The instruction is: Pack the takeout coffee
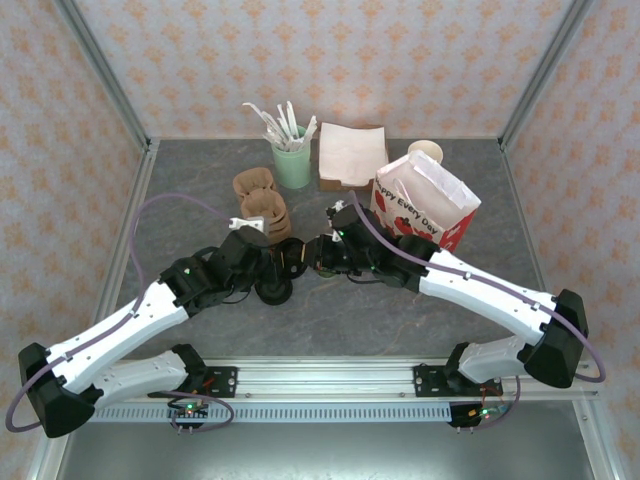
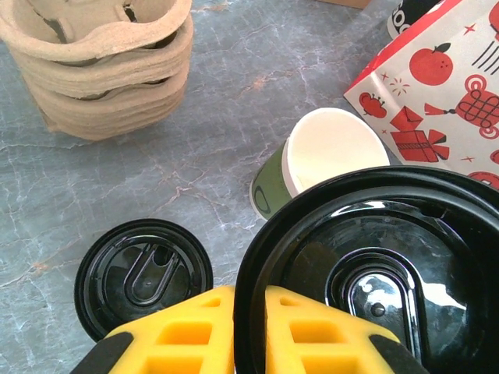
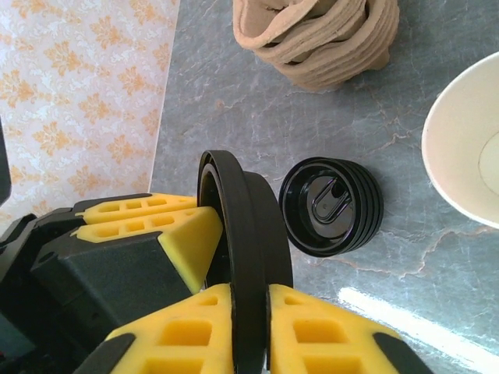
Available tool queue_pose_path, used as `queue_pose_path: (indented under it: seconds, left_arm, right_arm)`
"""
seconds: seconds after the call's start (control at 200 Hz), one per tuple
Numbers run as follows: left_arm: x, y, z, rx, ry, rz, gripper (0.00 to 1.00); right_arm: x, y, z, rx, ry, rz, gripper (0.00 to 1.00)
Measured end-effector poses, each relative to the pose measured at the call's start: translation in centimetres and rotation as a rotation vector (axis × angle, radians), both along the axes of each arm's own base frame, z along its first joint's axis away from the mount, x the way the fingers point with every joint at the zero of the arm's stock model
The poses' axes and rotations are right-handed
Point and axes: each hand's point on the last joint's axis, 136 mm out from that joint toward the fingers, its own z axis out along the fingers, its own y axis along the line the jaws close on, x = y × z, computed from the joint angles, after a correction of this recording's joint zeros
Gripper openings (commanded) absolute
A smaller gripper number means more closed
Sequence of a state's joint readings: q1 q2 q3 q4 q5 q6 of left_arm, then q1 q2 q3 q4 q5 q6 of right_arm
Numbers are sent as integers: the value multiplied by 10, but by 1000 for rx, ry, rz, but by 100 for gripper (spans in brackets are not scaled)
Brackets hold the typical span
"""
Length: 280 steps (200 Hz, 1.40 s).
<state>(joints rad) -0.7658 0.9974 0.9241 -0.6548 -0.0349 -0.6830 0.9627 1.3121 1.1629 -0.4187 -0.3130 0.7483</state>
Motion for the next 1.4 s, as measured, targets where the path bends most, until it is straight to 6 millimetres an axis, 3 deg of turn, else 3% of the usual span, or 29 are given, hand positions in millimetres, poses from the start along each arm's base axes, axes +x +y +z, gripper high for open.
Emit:
queue_pose_path:
  seconds: [0.06,0.145,0.21,0.395,0.551,0.636,0.951,1.401]
  left_arm:
    - [0,1,-1,4,3,0,18]
    - [-1,0,-1,10,2,-12,39]
    - [-1,-1,2,14,-16,-32,49]
    - [-3,0,45,-5,-227,-129,67]
    - [-21,-13,85,54,-471,-299,66]
    - [-29,-19,91,101,-584,-389,65]
    - [-43,-51,67,382,-888,-705,69]
    - [-32,-82,54,610,-1026,-859,58]
  right_arm:
    - [0,0,0,-2,-1,-1,2]
    - [0,-2,-3,-15,5,-5,0]
    - [-1,-5,-7,-35,13,-13,0]
    - [-2,-16,-8,-82,37,-49,0]
    - [1,-32,8,-64,60,-104,0]
    - [5,-48,17,-34,87,-150,0]
    - [-3,-83,41,38,171,-200,0]
    - [-21,-87,43,60,249,-171,0]
